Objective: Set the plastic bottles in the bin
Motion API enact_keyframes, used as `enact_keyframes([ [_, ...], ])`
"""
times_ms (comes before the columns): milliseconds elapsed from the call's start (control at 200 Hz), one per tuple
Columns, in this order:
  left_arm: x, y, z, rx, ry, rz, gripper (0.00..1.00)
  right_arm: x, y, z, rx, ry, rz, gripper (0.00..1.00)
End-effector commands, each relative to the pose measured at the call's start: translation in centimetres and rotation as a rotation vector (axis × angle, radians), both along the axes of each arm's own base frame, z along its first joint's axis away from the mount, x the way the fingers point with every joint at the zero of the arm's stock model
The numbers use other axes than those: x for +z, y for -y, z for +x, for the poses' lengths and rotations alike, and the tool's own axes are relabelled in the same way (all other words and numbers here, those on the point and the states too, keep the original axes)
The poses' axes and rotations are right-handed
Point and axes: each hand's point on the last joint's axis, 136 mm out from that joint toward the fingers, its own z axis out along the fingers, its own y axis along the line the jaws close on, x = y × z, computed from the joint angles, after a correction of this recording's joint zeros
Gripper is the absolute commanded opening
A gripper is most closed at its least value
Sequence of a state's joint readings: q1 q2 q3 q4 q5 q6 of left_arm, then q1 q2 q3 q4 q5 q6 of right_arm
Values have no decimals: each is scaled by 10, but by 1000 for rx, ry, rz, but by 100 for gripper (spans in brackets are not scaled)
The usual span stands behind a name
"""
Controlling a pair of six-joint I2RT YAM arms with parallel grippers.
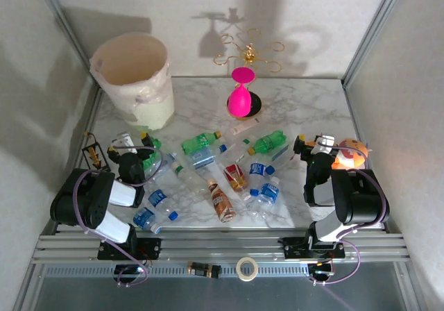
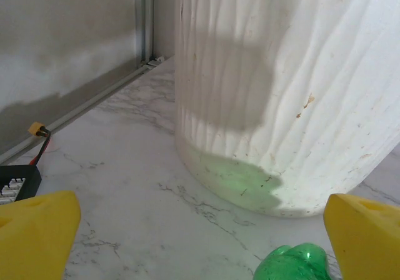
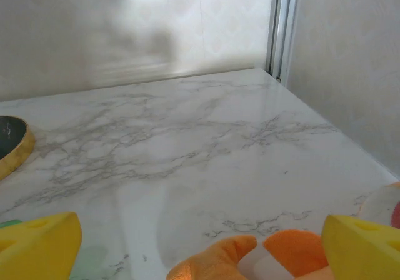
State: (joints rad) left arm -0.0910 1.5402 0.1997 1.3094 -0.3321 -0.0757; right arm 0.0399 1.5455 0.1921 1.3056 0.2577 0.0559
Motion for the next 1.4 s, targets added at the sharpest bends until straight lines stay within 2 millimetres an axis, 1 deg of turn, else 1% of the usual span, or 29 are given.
enact_keyframes([
  [0, 8, 4, 3, -14, 42, -20, 99, 9, -3, 2, 10, 40, -2, 99],
  [456, 8, 4, 3, -19, 41, -20, 100, 9, -3, 2, 10, 38, 0, 99],
  [591, 6, 17, 11, -114, 19, -12, 99, 8, -3, 2, 9, 35, -1, 99],
  [1042, 5, 17, 11, -118, 17, -12, 99, 9, -4, 2, 13, 39, -2, 99],
  [1122, 6, 17, 11, -117, 19, -11, 99, 14, -7, 3, 32, 41, -12, 99],
  [1202, 9, 13, 8, -74, 24, -5, 99, 25, -8, 2, 27, 47, -22, 99],
  [1312, 21, 5, 7, 10, 13, 4, 100, 43, -3, -3, -10, 63, -14, 99],
  [1372, 30, 4, 9, 38, -1, 11, 100, 49, 1, -5, -41, 54, 25, 99],
  [1392, 34, 3, 8, 49, -2, 11, 99, 46, 2, -7, -48, 37, 39, 99],
])
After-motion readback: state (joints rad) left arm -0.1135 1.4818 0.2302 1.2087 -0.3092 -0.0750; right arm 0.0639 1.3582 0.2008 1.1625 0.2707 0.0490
